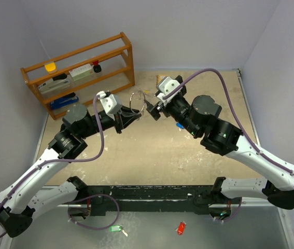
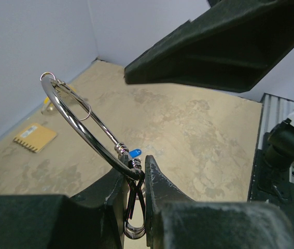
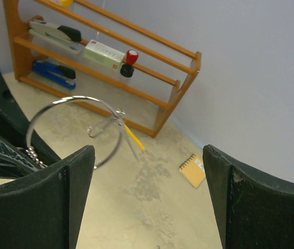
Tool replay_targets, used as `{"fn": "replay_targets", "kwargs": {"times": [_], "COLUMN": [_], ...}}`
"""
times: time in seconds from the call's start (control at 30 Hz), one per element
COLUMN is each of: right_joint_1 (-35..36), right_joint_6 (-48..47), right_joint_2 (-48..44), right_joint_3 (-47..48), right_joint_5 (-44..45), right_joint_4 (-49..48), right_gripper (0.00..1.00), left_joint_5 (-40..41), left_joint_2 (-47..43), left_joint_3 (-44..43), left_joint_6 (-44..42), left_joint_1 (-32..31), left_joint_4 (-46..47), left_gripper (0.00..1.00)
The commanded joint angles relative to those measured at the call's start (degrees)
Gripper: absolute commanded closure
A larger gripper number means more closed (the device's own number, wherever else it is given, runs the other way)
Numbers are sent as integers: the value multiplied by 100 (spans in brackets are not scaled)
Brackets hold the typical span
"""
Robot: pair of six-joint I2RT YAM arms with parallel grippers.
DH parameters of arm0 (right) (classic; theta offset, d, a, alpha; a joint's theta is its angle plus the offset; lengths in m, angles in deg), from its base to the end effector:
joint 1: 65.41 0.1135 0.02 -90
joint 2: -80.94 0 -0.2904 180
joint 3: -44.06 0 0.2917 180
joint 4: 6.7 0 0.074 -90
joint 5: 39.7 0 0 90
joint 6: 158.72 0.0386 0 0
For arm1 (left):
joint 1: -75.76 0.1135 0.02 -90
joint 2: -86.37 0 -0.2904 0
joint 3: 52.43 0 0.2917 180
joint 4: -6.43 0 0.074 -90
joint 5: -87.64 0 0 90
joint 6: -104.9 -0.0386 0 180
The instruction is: Remove the keys from the keyring
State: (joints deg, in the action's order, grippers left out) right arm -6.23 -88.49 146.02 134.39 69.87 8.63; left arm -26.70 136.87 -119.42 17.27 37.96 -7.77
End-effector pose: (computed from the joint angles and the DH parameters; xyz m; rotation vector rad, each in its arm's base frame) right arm 0.1495 0.2254 0.5203 -0.6620 1.2515 0.3313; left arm 0.1673 -0.1499 0.4247 0.8095 1.3817 -0.8749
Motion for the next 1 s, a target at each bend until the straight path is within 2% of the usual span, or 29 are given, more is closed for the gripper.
{"fn": "replay_targets", "kwargs": {"times": [0.0,0.53,0.97], "right_joint_1": [-20,-20,-25], "right_joint_6": [149,-191,-291], "right_joint_2": [15,325,-27], "right_joint_3": [6,202,-34], "right_joint_5": [-331,-342,-230], "right_joint_4": [-125,-249,-17], "right_gripper": [14,14,15], "left_joint_5": [-905,-1426,-1728], "left_joint_2": [165,503,364], "left_joint_3": [-143,-268,-325], "left_joint_6": [387,821,1074], "left_joint_1": [-23,-179,-188], "left_joint_4": [1008,1270,1484], "left_gripper": [100,100,100]}}
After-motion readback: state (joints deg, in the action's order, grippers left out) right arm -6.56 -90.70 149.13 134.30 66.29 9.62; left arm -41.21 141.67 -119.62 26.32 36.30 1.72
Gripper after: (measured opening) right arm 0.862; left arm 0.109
